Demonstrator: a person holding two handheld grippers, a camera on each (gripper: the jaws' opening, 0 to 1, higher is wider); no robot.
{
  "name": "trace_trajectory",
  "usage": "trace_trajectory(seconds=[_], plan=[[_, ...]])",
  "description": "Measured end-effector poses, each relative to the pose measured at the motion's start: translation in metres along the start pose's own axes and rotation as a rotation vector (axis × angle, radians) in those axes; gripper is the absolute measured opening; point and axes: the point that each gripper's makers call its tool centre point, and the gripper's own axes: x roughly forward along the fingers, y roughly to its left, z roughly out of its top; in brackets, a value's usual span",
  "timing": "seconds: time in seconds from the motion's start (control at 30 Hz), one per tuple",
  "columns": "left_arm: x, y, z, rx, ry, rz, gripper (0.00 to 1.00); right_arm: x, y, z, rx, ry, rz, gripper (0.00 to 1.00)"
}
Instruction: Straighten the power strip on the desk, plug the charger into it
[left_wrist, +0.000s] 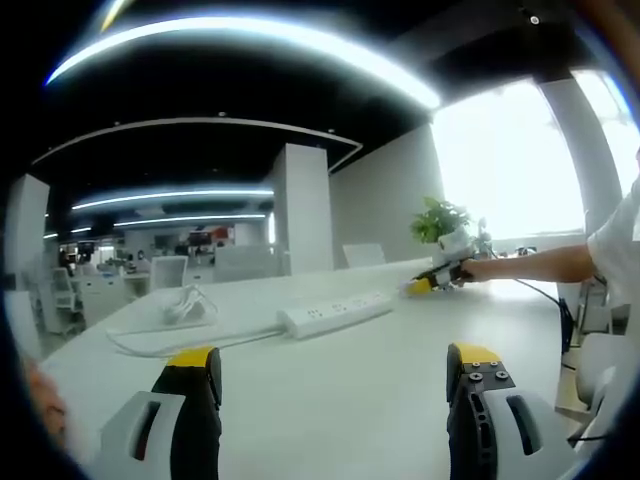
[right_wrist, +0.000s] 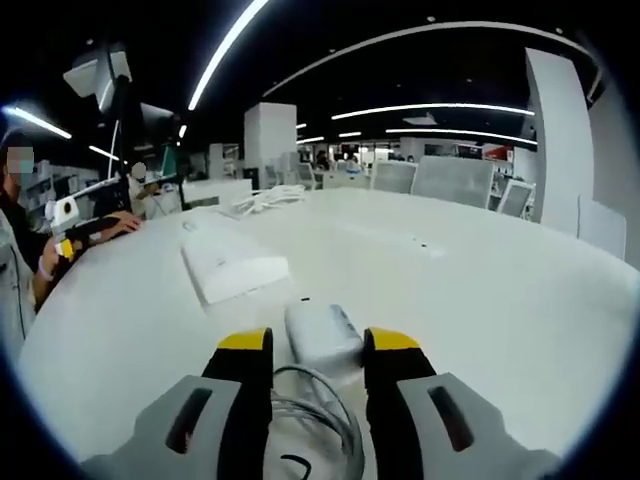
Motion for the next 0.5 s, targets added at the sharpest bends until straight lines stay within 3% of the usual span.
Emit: trace_trajectory(seconds=[0.2, 0.5], plan=[[0.000, 0.000, 0.002, -0.001, -0.003, 0.000, 0.96, 0.001, -0.005, 0.000, 0.014, -0.006, -0.020, 0.40], [0.001, -0.001, 0.003, 0.000, -0.002, -0.002, 0.96, 0.003, -0.012, 0.001, 0.027, -0.015, -0.047, 0.33]])
